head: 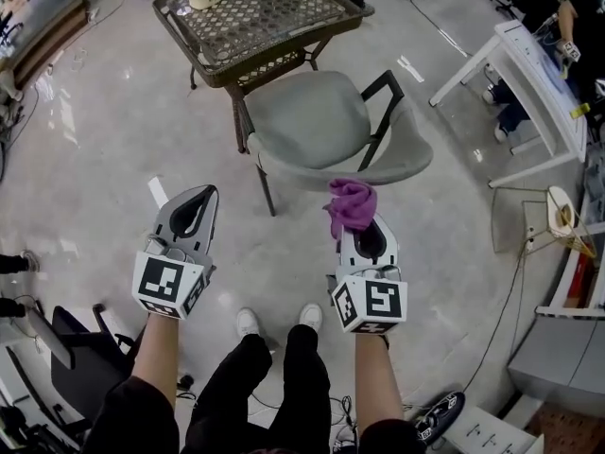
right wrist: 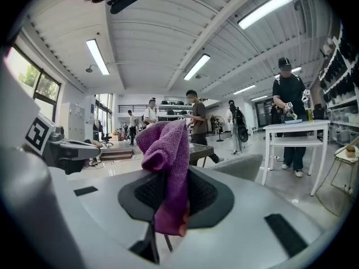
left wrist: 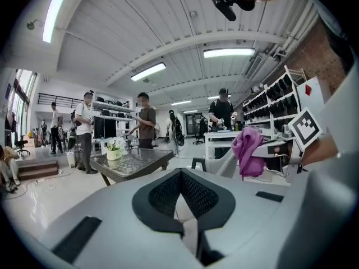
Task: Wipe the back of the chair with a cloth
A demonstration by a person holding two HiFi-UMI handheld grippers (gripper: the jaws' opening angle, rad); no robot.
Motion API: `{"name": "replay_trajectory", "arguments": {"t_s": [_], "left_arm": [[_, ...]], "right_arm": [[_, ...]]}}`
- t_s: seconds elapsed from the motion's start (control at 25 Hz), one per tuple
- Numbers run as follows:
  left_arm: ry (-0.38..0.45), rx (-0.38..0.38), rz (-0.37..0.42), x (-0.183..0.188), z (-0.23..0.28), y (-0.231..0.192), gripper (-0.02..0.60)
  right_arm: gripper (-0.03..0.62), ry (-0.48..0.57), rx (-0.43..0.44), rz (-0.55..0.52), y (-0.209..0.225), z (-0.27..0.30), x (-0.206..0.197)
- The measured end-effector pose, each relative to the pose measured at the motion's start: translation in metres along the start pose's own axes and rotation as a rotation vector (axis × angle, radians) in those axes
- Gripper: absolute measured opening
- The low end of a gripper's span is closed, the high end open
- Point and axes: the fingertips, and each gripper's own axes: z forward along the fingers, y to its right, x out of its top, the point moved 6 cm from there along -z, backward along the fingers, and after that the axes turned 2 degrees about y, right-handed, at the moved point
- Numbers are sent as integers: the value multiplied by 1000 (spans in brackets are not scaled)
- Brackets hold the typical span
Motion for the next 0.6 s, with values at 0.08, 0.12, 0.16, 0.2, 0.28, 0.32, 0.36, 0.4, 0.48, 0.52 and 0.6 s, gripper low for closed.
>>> {"name": "replay_trajectory", "arguments": {"t_s": [0.08, 0.12, 0.16, 0.2, 0.28, 0.32, 0.36, 0.4, 0.48, 0.52, 0.6], "left_arm": [[0, 3, -10, -17, 2, 2, 9], [-5, 4, -5, -26, 3, 3, 9], [-14, 4, 0, -37, 4, 4, 9], [-22, 5, -2, -48, 5, 5, 9], [-32, 15, -19, -68, 8, 6, 9], [-39, 22, -21, -77, 9, 7, 9], [-48, 29, -18, -86, 10, 8, 9], [-58, 34, -15, -95, 10, 10, 9], [-74, 37, -19, -110, 9, 13, 9], [-79, 36, -18, -116, 9, 14, 9], [-87, 34, -6, -125, 10, 16, 9]], "right_arm": [[94, 2, 14, 5, -2, 8, -17], [94, 2, 22, 12, -3, 13, -25], [94, 3, 29, 16, -5, 18, -34], [94, 5, 36, 16, -6, 22, -43], [94, 4, 53, 16, -9, 32, -60], [94, 1, 65, 17, -11, 37, -67], [94, -1, 77, 14, -12, 42, -74], [94, 1, 86, 6, -13, 47, -79], [94, 12, 95, -12, -12, 53, -85], [94, 20, 93, -14, -9, 54, -86], [94, 32, 80, -11, 0, 57, -86]]}}
